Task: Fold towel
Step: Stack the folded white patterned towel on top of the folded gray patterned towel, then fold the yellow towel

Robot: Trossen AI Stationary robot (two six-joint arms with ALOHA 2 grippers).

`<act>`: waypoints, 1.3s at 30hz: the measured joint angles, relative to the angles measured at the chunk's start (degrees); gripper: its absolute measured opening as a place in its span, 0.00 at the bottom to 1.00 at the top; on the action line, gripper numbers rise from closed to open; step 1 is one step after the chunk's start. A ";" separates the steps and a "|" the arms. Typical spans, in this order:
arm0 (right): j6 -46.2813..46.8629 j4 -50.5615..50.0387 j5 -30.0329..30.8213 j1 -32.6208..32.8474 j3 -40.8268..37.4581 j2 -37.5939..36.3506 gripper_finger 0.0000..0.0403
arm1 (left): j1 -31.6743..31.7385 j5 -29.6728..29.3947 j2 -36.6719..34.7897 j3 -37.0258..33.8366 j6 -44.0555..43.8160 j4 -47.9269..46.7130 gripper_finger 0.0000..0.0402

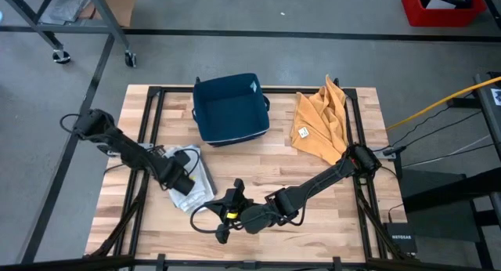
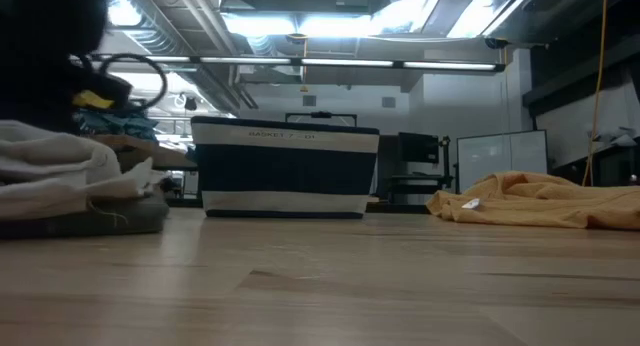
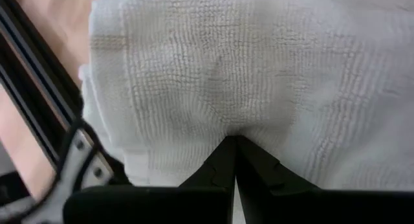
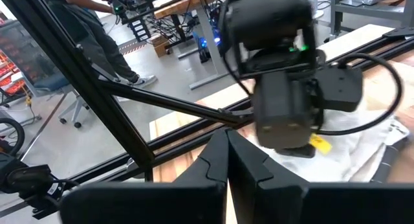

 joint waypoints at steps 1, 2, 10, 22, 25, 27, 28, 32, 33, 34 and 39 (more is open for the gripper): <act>0.00 -0.08 -0.02 0.00 0.00 0.00 0.01 | 1.29 -0.37 0.00 0.00 2.05 -0.01 0.01; 0.00 -0.18 -0.01 0.00 0.00 0.00 0.01 | 2.45 -0.79 0.00 0.00 3.86 -0.07 0.01; 0.00 -0.44 -0.02 0.00 0.00 0.00 0.01 | 9.86 -4.18 0.00 -0.48 12.43 0.10 0.01; -1.73 -1.99 0.04 0.45 -0.04 -1.33 0.01 | 13.11 -6.92 -1.53 3.24 19.38 4.09 0.01; -3.05 -2.11 0.70 0.45 -0.02 -2.77 0.01 | 12.21 -6.89 -4.45 5.30 19.68 2.32 0.01; -3.33 -2.62 1.53 0.44 -0.02 -3.58 0.01 | 11.79 -6.85 -6.92 5.91 20.19 0.95 0.01; -3.52 -3.62 2.56 0.44 -0.02 -4.00 0.01 | 11.57 -6.87 -8.33 6.15 20.71 -0.06 0.01; -8.92 -9.26 10.34 0.15 -0.07 -6.55 0.01 | 10.68 -6.80 -15.05 7.61 24.69 -3.05 0.01; -10.41 -10.87 12.47 -0.02 -0.07 -7.76 0.01 | 10.32 -6.76 -16.88 8.39 25.31 -3.19 0.01; -11.48 -13.15 14.63 -0.21 -0.07 -9.04 0.01 | 10.06 -6.71 -18.69 9.14 25.52 -3.16 0.01; -16.65 -23.94 20.86 -1.87 0.02 -16.10 0.01 | 8.65 -6.70 -27.52 13.02 26.62 1.94 0.01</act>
